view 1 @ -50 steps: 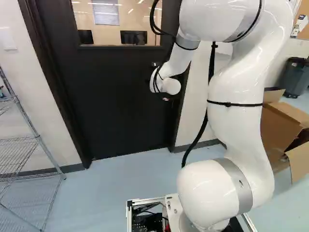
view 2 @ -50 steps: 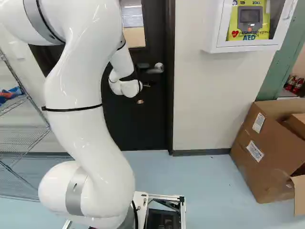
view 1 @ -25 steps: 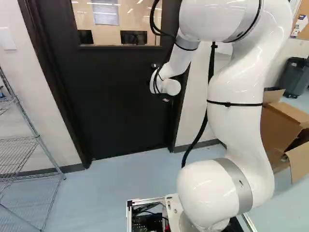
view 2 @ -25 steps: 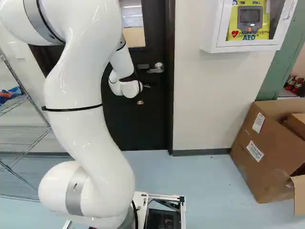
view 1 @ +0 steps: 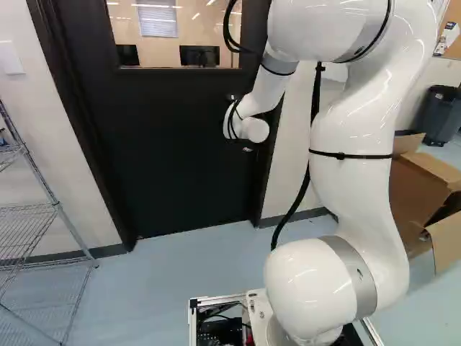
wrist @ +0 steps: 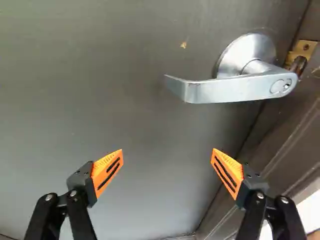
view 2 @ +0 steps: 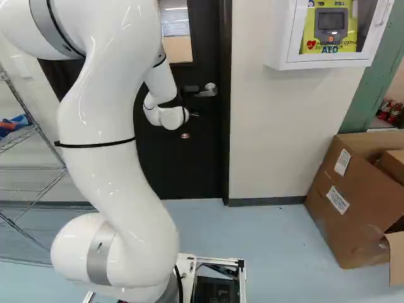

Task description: Open the door and move inside

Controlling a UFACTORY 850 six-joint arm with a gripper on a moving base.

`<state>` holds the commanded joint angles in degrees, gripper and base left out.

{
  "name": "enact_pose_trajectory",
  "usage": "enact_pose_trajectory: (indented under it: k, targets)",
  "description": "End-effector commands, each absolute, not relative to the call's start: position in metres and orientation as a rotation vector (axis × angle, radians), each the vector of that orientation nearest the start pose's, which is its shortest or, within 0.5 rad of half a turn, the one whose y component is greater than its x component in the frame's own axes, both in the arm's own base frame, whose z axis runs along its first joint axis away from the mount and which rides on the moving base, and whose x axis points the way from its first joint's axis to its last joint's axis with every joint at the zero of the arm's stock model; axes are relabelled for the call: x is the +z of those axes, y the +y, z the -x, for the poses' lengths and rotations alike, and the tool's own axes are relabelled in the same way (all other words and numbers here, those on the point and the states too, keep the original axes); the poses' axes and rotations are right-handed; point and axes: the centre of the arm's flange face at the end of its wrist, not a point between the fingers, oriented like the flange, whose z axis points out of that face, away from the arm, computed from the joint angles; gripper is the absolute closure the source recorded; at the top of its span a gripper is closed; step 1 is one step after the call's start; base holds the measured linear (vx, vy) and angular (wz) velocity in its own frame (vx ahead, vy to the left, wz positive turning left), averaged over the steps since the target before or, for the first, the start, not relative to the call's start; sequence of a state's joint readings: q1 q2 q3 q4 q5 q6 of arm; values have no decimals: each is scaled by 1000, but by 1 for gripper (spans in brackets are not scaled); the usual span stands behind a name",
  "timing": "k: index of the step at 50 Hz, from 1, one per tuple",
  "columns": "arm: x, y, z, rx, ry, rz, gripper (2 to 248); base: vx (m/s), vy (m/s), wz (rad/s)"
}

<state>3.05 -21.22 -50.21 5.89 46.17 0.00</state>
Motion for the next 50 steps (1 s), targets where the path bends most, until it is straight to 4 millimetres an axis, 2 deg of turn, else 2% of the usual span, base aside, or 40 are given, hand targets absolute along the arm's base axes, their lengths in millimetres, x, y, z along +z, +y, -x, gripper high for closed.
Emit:
enact_pose_trajectory:
  k: [10,50]
  targets:
    - [403,21,-576,-1911,245,2474,3,0,0,0]
    - [387,12,-647,-1916,859,2373,3,0,0,0]
